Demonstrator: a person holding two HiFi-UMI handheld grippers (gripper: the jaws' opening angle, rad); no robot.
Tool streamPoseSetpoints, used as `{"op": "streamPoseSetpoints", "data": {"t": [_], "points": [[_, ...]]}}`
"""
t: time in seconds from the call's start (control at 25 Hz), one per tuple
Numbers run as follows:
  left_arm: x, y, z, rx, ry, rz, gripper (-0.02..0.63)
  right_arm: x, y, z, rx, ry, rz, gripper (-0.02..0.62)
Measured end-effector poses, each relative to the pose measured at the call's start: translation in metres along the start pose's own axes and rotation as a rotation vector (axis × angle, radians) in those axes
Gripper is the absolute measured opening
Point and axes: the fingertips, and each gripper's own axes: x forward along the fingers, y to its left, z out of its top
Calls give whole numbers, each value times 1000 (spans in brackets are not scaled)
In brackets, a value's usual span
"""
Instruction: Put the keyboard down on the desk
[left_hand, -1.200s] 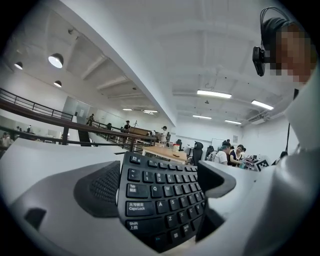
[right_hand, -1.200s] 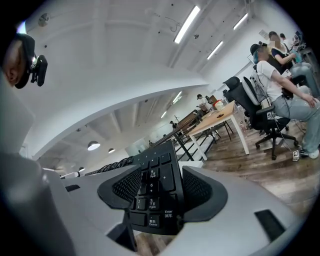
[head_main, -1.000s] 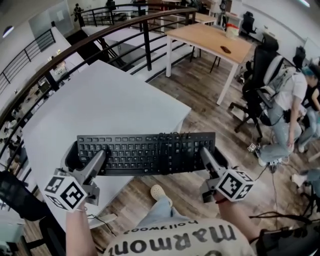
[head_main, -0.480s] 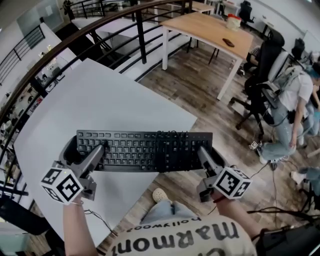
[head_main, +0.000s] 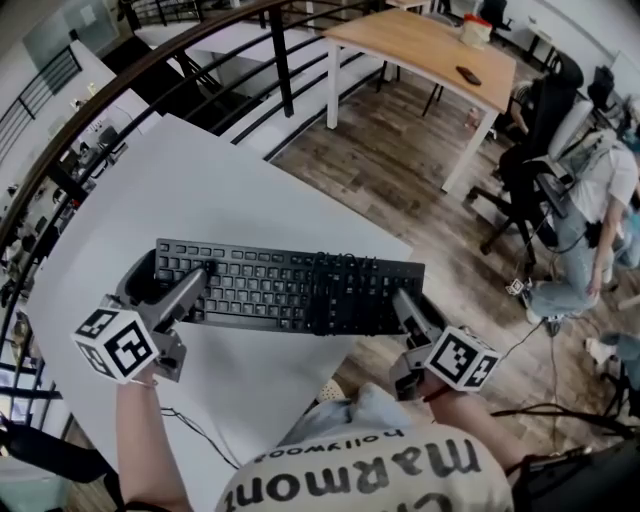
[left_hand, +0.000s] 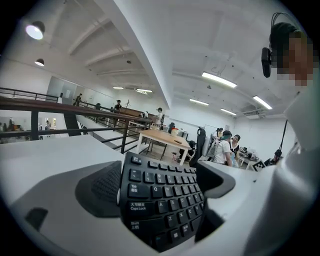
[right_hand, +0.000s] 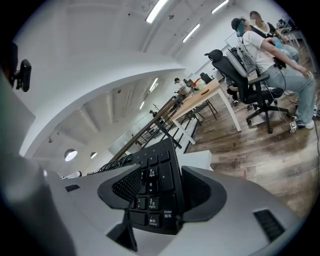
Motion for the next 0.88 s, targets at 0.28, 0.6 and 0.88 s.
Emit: {"op": "streamPoseSetpoints", "data": {"t": [0.28,0.6,0.88], "points": [[20,25,-29,-29,58,-9,456,18,-18,-30,17,31,-34,261],[48,53,-47,-36,137,-30,446,29,-26,-55,69,79,-96,261],[89,66,-28,-33,198,-37,446,48,-23,-33,102,126,-149,261]]}}
